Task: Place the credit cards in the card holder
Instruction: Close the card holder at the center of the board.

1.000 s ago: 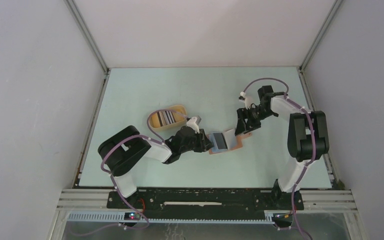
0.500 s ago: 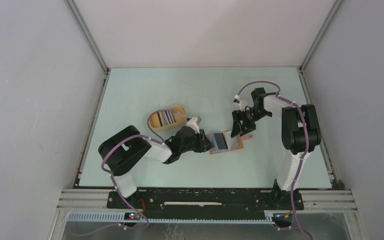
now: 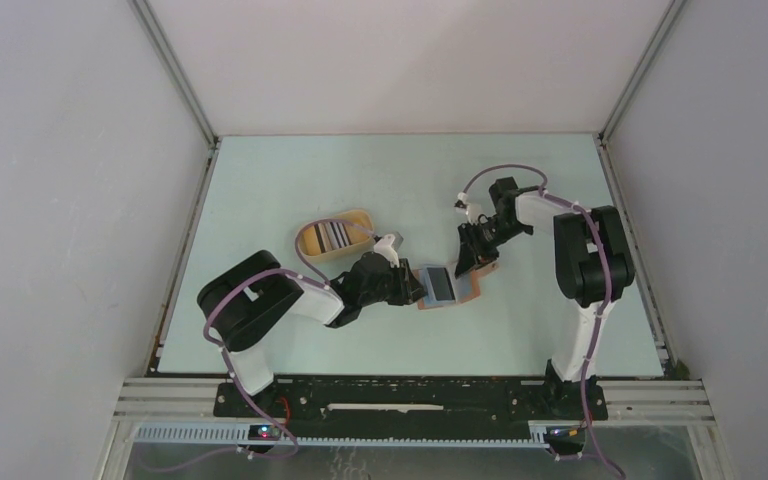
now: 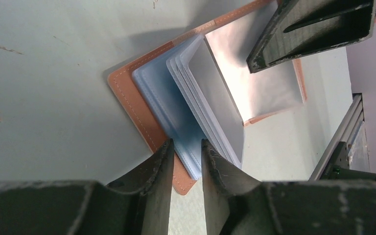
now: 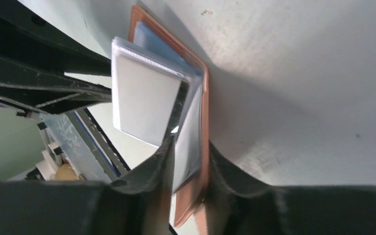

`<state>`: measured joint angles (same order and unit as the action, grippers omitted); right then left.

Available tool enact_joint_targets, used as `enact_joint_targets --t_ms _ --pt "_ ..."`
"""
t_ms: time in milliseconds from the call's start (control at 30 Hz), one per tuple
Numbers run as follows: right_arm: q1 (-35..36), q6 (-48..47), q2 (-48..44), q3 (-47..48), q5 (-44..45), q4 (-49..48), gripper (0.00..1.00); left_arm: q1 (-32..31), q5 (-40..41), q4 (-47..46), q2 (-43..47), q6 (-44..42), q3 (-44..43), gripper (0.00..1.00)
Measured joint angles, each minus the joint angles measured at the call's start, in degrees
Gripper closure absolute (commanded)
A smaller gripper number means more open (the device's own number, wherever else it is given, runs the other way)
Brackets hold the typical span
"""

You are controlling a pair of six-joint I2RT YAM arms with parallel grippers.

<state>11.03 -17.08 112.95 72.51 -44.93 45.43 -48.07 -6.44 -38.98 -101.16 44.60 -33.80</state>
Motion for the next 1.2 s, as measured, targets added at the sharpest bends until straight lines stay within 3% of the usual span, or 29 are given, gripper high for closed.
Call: enact_joint_targets --t_ms 167,433,800,900,1067,1200 --pt "1.3 1.0 0.0 0.0 0.5 -0.5 1.00 0.1 -0.2 -0.3 0.0 0.0 0.0 0.64" --pt "1.2 -3.8 -4.2 -0.5 3.0 -0.2 1.00 1.4 -1.6 -6.3 1.4 0.2 2.8 0.47" --pt "1.3 -18.8 -23.8 -8.8 3.9 -2.9 1.00 1.8 -1.5 -14.3 17.0 -4.5 12.7 0.27" --pt "1.6 -23.6 -29.3 -12.1 3.6 -3.3 1.00 1.8 -1.5 -19.1 19.7 -8.2 14.4 0.17" --pt "2.4 -31.9 -38.9 -15.9 0.9 -3.5 1.00 1.8 -2.1 -35.1 16.5 -12.9 19.5 0.08" --pt "2.9 -37.9 -45.1 -17.3 -1.5 -2.8 1.00 1.8 -5.0 -40.2 13.3 -15.6 19.8 0.02"
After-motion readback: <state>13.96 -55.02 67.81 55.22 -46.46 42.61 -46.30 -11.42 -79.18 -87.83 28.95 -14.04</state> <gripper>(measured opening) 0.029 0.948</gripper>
